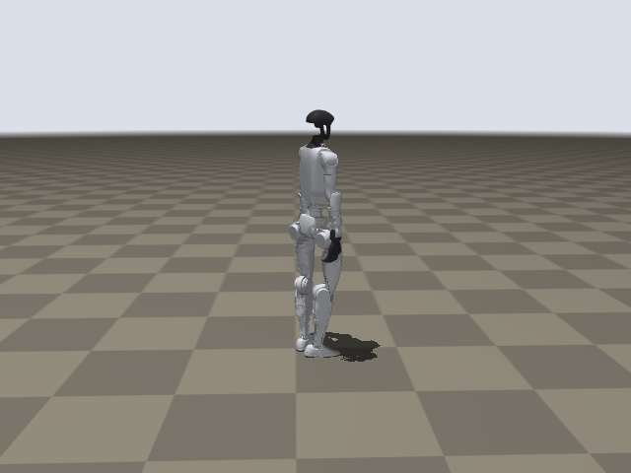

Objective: In place motions

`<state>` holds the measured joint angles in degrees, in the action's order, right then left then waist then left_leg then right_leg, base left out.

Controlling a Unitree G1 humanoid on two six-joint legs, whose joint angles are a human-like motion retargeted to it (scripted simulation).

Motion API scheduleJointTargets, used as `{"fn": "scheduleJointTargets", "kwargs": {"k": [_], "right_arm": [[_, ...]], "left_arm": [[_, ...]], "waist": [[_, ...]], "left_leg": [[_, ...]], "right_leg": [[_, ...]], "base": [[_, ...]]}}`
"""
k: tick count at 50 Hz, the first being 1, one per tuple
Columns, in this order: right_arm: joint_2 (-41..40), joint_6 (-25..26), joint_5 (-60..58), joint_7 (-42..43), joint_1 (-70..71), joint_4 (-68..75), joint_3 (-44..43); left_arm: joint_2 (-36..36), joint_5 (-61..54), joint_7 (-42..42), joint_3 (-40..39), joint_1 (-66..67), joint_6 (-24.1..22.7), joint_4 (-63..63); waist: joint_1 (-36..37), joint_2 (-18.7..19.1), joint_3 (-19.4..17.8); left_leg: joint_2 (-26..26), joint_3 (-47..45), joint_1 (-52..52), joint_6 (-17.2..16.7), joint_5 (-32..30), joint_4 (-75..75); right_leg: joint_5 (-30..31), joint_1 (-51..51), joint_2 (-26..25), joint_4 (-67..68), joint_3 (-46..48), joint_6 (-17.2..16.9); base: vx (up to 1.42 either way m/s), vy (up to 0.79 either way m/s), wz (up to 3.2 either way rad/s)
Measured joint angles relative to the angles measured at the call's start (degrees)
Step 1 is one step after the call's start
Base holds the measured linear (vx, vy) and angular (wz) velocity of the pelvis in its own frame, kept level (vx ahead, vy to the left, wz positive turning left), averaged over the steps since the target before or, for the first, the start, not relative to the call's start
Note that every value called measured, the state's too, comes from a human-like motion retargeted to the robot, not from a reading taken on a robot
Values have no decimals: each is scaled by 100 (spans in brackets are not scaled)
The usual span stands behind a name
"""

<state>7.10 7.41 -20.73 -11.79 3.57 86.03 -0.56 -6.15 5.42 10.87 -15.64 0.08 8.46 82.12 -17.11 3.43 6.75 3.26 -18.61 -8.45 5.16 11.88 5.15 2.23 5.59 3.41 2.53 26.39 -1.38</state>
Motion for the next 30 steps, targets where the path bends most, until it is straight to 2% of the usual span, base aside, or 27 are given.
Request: {"fn": "scheduleJointTargets", "kwargs": {"k": [7, 13, 23, 26, 30], "right_arm": [[-144, 3, -488, -151, 53, -177, 370], [-270, -172, -681, -230, 34, -568, 646], [-258, -155, -351, -203, 0, -503, 585], [-227, -147, -368, -178, -27, -467, 513], [-210, -143, -329, -180, -36, -486, 431]], "left_arm": [[-44, -86, -153, -6, 79, -121, -276], [54, -98, 68, -336, 388, -61, 250], [122, 59, 211, -727, 915, -8, 685], [95, 30, 224, -805, 969, -3, 713], [13, -90, 148, -884, 947, 26, 811]], "waist": [[451, -357, -77], [357, -316, 71], [625, -366, 65], [571, -335, 55], [456, -183, -92]], "left_leg": [[208, -148, 218, 83, 122, -72], [284, -172, 256, 197, 239, -210], [496, -161, 386, 304, 578, -232], [485, -84, 333, 299, 636, -165], [268, -68, 291, 287, 621, -126]], "right_leg": [[-5, -103, 205, 45, -84, -110], [2, -61, 222, 43, -136, -224], [18, -30, 411, 170, -281, -367], [-61, 7, 453, 349, -244, -319], [-238, 478, 288, 1243, -738, 95]], "base": [[-24, 7, -24], [-13, 2, -10], [-15, 7, -26], [-14, 4, 22], [-17, -1, 12]]}}
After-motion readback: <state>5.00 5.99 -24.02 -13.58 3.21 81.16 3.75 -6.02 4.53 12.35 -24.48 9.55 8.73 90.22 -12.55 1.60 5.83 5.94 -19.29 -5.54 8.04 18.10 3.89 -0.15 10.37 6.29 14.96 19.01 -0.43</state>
